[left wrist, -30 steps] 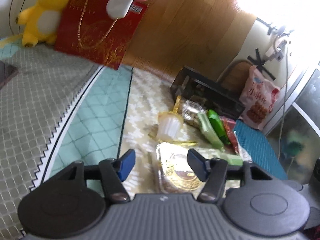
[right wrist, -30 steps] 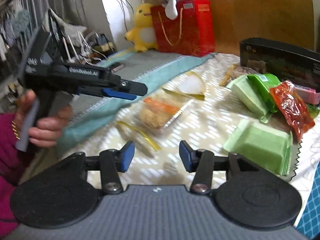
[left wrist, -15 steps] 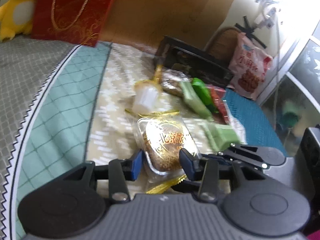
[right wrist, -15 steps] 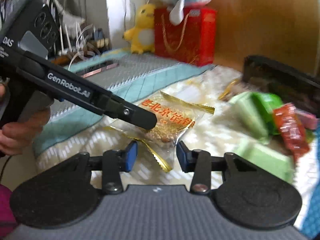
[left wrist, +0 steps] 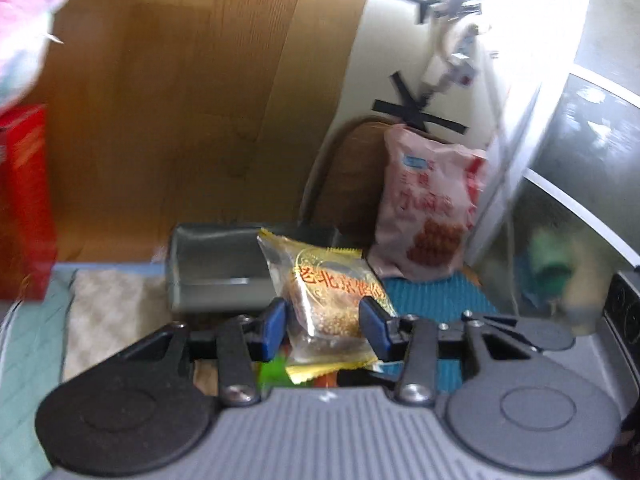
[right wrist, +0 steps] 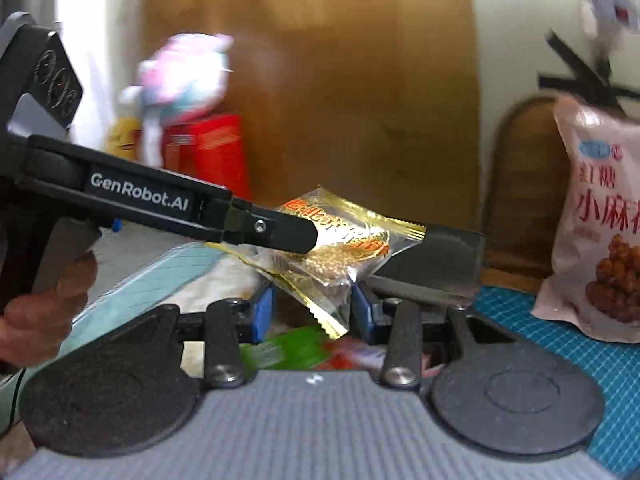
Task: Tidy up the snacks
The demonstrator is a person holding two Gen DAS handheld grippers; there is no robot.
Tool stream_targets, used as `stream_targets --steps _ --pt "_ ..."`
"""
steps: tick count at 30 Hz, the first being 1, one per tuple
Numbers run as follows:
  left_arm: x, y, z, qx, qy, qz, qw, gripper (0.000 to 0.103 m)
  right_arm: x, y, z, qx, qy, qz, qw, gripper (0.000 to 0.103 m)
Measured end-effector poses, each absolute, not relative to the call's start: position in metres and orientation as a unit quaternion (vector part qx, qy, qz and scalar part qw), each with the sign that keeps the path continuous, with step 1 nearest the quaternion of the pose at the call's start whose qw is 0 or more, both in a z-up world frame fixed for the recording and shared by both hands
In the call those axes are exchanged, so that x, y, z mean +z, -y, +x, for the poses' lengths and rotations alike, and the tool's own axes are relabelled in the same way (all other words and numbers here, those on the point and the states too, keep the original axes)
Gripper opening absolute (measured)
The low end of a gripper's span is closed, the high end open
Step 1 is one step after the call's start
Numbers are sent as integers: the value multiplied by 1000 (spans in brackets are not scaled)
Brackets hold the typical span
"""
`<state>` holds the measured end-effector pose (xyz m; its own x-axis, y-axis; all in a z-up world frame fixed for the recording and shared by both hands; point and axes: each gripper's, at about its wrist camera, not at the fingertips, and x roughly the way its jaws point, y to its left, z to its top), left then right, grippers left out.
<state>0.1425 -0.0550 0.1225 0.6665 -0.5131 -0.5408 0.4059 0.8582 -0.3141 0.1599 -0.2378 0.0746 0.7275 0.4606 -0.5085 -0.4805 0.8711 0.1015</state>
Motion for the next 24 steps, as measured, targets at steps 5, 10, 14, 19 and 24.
stream_targets --steps 5,10,14,19,24 --pt "98 73 203 -232 -356 -107 899 41 58 238 189 205 -272 -56 939 52" --pt "88 67 211 -201 -341 -117 911 48 58 271 163 203 -238 -15 950 57" --pt "89 38 182 -232 -327 -151 903 48 39 304 139 229 -273 83 931 57" --pt "70 42 153 -257 -355 -117 891 46 -1 312 126 229 -340 139 901 57" --pt "35 59 140 -231 -411 -77 878 41 -1 283 113 253 -352 115 894 59"
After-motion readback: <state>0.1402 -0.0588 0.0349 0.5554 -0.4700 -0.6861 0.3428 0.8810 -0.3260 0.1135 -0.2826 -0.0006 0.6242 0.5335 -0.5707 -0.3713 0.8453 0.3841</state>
